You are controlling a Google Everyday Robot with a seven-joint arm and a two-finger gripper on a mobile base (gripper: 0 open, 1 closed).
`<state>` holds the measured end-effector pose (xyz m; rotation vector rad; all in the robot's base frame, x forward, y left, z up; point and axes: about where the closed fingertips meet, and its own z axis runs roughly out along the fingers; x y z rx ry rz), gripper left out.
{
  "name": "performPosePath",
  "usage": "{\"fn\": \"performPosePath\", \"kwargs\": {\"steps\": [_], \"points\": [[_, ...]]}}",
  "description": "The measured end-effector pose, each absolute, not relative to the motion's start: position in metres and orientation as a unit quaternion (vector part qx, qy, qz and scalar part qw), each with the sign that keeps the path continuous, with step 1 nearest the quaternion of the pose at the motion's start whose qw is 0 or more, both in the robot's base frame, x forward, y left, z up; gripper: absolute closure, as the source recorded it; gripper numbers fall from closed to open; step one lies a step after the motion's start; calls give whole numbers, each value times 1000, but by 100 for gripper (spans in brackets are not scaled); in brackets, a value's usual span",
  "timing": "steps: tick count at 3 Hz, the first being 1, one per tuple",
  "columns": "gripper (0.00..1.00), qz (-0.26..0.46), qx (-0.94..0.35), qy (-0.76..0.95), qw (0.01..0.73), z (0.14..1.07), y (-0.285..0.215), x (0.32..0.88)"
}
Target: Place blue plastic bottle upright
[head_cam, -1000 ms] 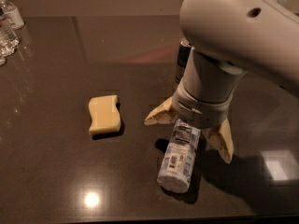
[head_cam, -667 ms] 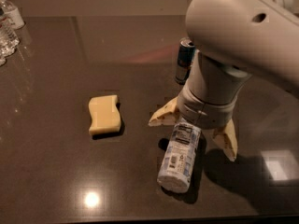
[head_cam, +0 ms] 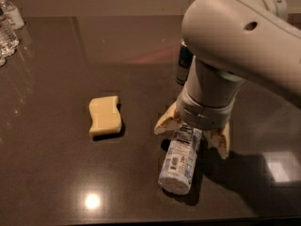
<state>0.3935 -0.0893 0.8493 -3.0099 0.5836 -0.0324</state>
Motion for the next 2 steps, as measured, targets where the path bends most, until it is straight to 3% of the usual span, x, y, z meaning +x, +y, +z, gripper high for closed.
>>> {"fn": "performPosePath", "kwargs": {"steps": [2], "points": [[62, -10, -982, 184, 33, 847, -83, 393]]}}
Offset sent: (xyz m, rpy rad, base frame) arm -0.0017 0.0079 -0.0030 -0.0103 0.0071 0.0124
